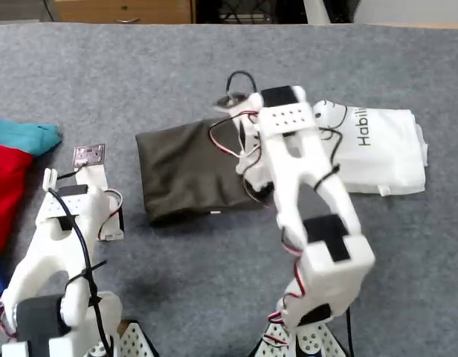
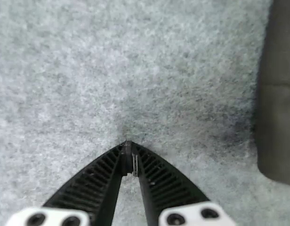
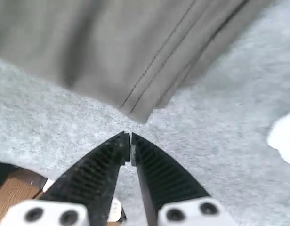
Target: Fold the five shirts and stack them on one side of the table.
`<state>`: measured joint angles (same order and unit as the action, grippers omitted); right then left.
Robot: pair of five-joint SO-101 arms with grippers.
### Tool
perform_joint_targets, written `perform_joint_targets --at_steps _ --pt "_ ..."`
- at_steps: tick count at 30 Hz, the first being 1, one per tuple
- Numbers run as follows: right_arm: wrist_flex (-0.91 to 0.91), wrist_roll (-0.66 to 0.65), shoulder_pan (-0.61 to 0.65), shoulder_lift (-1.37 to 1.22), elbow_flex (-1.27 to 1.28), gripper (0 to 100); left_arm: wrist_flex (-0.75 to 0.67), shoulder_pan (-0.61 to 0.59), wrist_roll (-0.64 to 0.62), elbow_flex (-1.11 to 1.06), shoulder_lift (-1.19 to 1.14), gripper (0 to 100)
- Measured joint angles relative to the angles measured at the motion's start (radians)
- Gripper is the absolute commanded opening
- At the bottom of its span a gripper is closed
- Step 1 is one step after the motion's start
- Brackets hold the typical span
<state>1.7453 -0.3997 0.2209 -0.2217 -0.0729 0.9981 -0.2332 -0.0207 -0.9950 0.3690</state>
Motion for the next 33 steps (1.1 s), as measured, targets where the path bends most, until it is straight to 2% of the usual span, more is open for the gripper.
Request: perform_joint_targets --at_steps 5,9,11,17,23,33 --pt "0.003 0.000 0.020 0.126 0.008 1.5 0.273 -0.190 0.172 0.087 0.149 3" --pt "0.003 0.000 0.020 0.143 0.008 1.5 0.394 -0.405 0.365 0.074 0.295 3" --pt "0.003 0.000 0.020 0.143 0.008 1.5 0.427 -0.465 0.443 0.026 0.367 3" --pt "0.003 0.000 0.020 0.141 0.008 1.5 0.345 -0.511 0.514 -0.129 0.526 3" --pt "0.003 0.000 0.020 0.141 0.012 1.5 0.422 -0.523 0.519 -0.117 0.686 3" --pt "0.003 0.000 0.054 0.141 0.015 1.5 0.470 -0.526 0.519 -0.106 0.845 3"
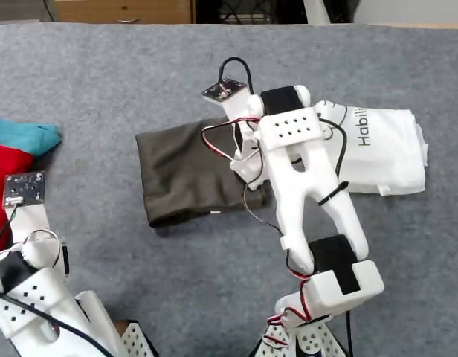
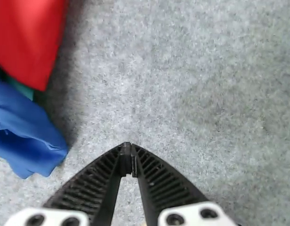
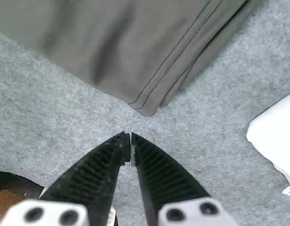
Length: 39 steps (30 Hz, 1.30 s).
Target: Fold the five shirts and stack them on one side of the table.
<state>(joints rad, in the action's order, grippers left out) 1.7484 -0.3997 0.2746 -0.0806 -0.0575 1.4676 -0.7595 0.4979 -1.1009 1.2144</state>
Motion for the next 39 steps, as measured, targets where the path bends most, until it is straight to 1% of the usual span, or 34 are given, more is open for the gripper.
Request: perform_joint_targets --at_steps 12,20,29,32,35,39 --pt "0.000 0.000 0.005 0.000 0.002 1.5 0.000 0.000 0.000 0.000 0.003 3" --pt "0.000 0.000 0.005 0.000 0.107 1.5 0.000 0.000 0.000 0.000 0.003 3" --pt "0.000 0.000 0.005 0.000 0.110 1.5 0.000 0.003 0.000 0.000 0.003 3" --pt "0.000 0.000 0.020 0.000 0.110 1.5 0.000 0.008 0.017 0.000 0.003 3" --pt "0.000 0.026 0.041 0.000 0.110 1.5 -0.003 0.069 0.014 0.020 0.003 3" --pt "0.000 0.118 0.087 -0.012 0.091 1.5 -0.029 0.221 -0.037 0.071 -0.008 3"
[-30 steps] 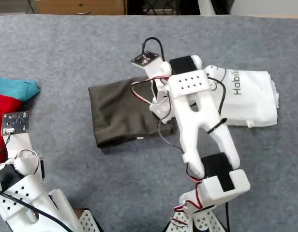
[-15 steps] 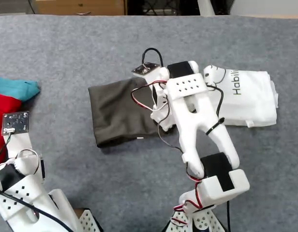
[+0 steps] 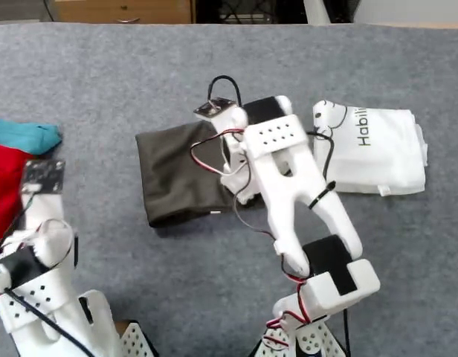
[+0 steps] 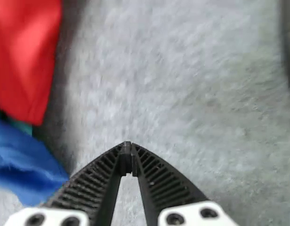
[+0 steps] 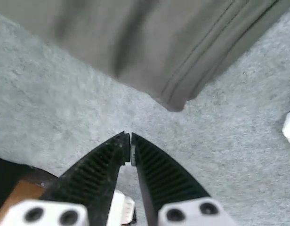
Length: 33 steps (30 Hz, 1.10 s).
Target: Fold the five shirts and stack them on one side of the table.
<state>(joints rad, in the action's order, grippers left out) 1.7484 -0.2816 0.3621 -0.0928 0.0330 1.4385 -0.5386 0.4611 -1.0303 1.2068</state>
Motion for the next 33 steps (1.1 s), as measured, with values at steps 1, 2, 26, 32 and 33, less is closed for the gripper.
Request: perform_joint_targets --at_steps 1,2,26,32,33 --pt "-0.003 0.029 0.011 -0.012 -0.014 1.5 -0.025 0.044 -0.025 0.014 -0.017 3" --pt "-0.011 0.060 0.014 -0.028 -0.023 1.5 -0.052 0.086 -0.052 0.028 -0.044 3" --pt "-0.123 0.364 0.000 -0.302 -0.054 1.4 -0.623 0.577 -0.466 0.804 -1.381 3" --pt "-0.120 0.365 -0.066 -0.192 -0.066 1.4 -0.623 0.571 -0.471 0.964 -1.616 3" --pt "-0.141 0.368 -0.068 -0.190 -0.058 1.4 -0.623 0.569 -0.471 0.977 -1.636 3"
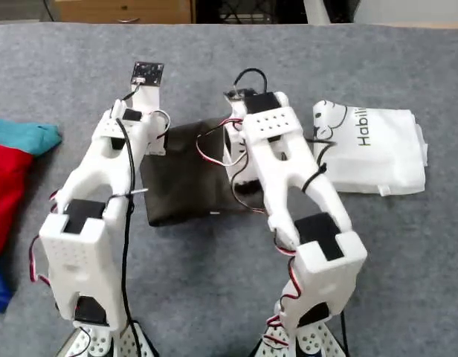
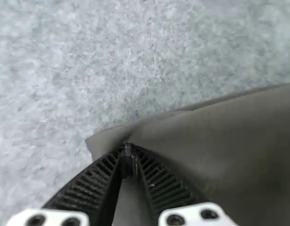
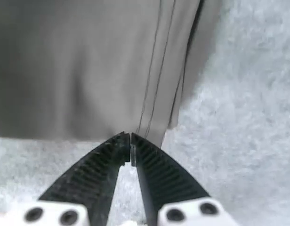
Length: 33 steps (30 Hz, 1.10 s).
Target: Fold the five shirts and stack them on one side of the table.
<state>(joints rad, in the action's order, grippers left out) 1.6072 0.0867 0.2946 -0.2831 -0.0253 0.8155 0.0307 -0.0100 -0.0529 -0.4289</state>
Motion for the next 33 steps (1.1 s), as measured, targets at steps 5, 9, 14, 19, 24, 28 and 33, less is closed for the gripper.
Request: perform_joint_targets --at_steps 5,9,14,19,24,28,33 --pt "-0.183 0.005 -0.020 -0.043 0.130 1.4 0.000 -0.002 -0.002 0.029 -0.029 3" --pt "-0.261 0.005 -0.077 -0.097 0.189 1.4 -0.018 -0.018 -0.005 0.032 -0.029 3" --pt "-0.258 -0.017 -0.095 -0.080 0.190 1.4 -0.029 -0.044 -0.005 0.032 -0.029 3" --pt "-0.095 -0.041 -0.107 0.051 0.091 1.4 0.017 -0.046 -0.002 0.055 -0.021 3" --pt "-0.026 -0.063 -0.112 0.140 -0.083 1.5 0.146 -0.063 -0.002 0.075 0.074 3" --pt "-0.118 -0.063 -0.114 0.117 -0.187 1.5 0.252 -0.064 0.028 0.075 0.187 3" --pt "-0.238 -0.063 -0.114 -0.071 -0.328 1.5 0.284 -0.064 0.071 -0.032 0.330 3"
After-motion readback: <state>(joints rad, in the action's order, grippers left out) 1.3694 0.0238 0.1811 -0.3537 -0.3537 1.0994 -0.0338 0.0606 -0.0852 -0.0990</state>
